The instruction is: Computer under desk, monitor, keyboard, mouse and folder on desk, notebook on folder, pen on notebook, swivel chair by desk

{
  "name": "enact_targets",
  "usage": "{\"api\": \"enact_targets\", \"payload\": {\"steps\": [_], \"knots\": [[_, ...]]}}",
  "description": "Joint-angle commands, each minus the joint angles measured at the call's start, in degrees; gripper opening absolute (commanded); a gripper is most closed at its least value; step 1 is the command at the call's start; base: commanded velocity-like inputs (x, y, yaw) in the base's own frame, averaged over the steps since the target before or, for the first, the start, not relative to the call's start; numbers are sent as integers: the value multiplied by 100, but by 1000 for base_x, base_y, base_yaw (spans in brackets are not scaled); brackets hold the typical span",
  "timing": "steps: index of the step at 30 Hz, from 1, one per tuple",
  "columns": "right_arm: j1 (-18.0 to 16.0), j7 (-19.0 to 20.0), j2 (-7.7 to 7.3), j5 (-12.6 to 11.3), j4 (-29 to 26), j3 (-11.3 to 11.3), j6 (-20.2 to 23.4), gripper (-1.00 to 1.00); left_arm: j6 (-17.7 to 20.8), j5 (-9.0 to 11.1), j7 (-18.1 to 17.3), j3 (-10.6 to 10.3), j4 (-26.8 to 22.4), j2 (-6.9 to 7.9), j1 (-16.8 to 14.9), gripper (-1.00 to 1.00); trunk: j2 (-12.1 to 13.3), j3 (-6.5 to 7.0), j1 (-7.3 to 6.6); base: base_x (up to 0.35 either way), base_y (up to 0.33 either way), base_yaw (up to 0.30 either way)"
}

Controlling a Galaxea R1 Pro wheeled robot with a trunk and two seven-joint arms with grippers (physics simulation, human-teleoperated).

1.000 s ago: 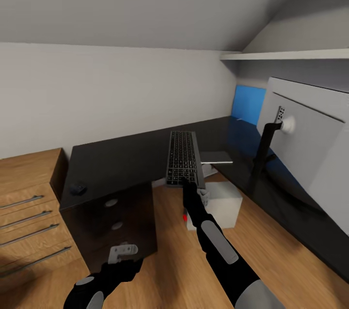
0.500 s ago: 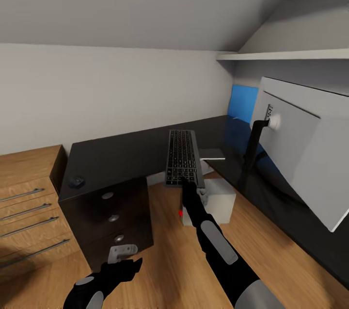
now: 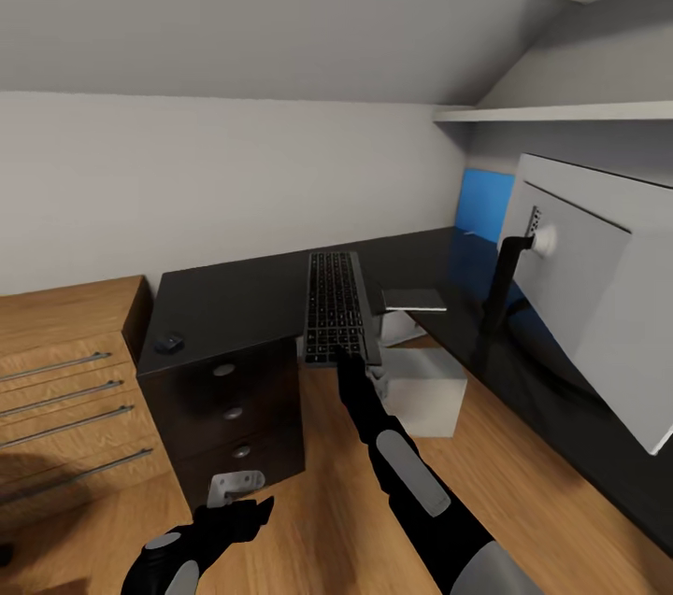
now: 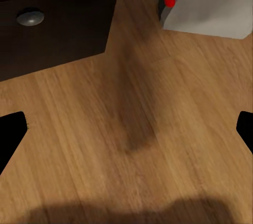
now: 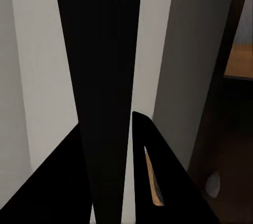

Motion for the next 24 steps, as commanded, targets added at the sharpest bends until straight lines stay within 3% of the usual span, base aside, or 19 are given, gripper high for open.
{"api": "enact_targets", "payload": {"steps": [1,8,10,15,16,21,24], "knots": [[-5,41,-1,-71,4,20,-35,-100,13,60,56,-13,-6,6,-5,100,-3,2,-1,-1,-1,139],[-5,30,12,-81,34,43,-28,-100,-1,60,56,42,-6,6,-5,100,-3,50,-1,0,0,139],[-5,26,29,-82,51,97,-27,-100,-3,55,56,278,-6,0,-5,100,-3,64,-1,0,0,139],[-5,-38,43,-86,61,192,-27,-100,-5,54,63,585,-6,-1,-5,100,-3,98,-1,0,0,140],[-5,-109,57,-88,66,274,-20,-100,-5,57,62,769,-6,-6,-5,100,-3,105,-1,0,0,140],[-5,-260,126,-89,198,332,-10,-100,-8,59,64,875,-19,-3,-5,100,-3,133,-1,0,0,142],[-5,-365,153,-125,215,308,-15,-100,-5,60,60,1064,-20,-3,-5,100,-3,140,-1,0,0,67]]}}
